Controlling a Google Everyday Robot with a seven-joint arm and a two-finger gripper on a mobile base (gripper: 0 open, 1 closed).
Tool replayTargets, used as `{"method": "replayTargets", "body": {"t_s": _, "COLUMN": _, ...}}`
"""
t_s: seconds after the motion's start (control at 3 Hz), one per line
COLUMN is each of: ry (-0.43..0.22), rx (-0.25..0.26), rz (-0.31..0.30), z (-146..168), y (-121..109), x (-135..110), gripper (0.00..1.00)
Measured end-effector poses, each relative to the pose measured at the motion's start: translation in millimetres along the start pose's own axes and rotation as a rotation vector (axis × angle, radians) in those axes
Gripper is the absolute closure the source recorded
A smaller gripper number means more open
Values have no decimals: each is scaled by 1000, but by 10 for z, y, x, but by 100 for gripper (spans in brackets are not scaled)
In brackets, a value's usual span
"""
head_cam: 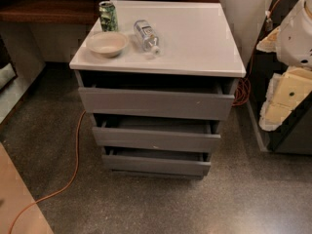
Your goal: Place blue plastic bottle into bottom drawer
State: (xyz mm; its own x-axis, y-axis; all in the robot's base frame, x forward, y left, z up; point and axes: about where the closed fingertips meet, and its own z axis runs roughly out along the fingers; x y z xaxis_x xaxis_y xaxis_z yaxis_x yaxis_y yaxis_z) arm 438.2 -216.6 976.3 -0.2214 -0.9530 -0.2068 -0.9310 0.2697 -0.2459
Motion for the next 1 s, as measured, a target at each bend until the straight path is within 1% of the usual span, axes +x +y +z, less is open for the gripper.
{"method": "replayTargets", "body": {"t_s": 0.33, "ry": 0, "rx": 0, "rz": 0, "z": 0, "y": 0, "x": 0, "gripper": 0}}
{"method": "replayTargets", "body": {"t_s": 0.67, "ry": -44, "rx": -29, "rz": -3, "z": 167, "y": 32, "x": 143, "gripper": 0}}
{"method": "replayTargets", "body": {"t_s": 1.0, "ry": -114, "rx": -73, "rz": -32, "z": 412, "y": 153, "x": 320, "gripper": 0}}
